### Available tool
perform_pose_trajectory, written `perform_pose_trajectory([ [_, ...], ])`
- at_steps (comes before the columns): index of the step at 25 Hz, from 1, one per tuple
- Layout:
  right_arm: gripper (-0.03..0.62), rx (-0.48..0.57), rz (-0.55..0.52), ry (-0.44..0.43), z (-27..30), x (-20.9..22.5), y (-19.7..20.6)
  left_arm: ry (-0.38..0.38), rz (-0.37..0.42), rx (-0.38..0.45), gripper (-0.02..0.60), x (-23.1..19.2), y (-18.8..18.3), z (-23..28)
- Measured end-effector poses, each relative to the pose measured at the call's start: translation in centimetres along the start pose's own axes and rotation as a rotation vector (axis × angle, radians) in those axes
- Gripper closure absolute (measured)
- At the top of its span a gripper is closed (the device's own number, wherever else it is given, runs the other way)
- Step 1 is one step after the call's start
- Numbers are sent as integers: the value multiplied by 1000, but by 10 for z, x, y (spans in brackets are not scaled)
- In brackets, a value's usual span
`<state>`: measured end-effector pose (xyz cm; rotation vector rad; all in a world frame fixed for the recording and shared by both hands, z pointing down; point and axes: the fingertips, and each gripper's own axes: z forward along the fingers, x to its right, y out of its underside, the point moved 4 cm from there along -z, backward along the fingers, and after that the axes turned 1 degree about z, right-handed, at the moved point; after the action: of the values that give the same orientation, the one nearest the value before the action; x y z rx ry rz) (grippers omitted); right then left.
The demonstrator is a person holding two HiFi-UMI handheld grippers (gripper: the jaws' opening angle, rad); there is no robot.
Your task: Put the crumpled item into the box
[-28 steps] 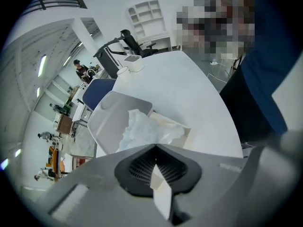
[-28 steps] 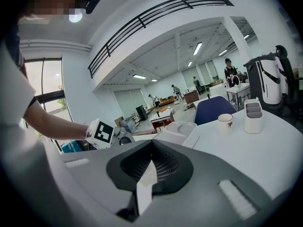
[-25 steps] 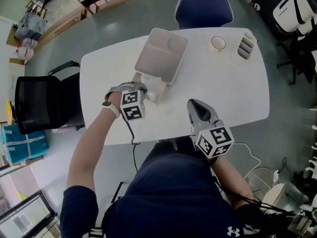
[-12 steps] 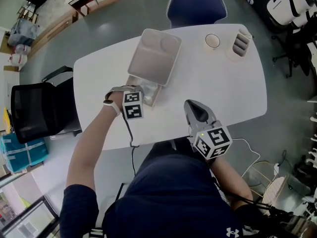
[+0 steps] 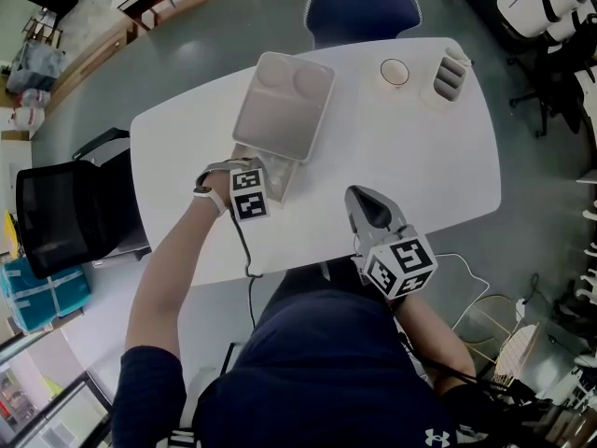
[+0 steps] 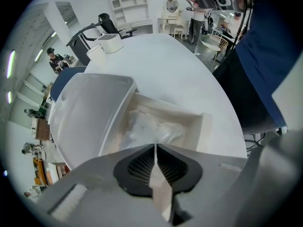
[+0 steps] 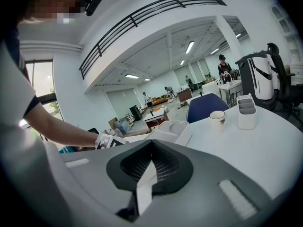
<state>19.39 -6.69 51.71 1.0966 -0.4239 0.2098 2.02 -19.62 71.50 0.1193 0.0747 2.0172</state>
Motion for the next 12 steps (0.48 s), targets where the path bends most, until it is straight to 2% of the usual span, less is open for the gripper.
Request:
perform_pose_trajectory([
  [2, 590, -3, -3, -5, 1, -2, 1, -25, -10, 8, 549, -3, -1, -1],
  [8, 591, -8, -14, -31, 5, -2, 0, -116, -44, 10, 435, -16, -2, -6],
  [12, 591, -9, -26, -51, 9, -9, -2, -164, -83, 48, 397, -17, 4, -18],
])
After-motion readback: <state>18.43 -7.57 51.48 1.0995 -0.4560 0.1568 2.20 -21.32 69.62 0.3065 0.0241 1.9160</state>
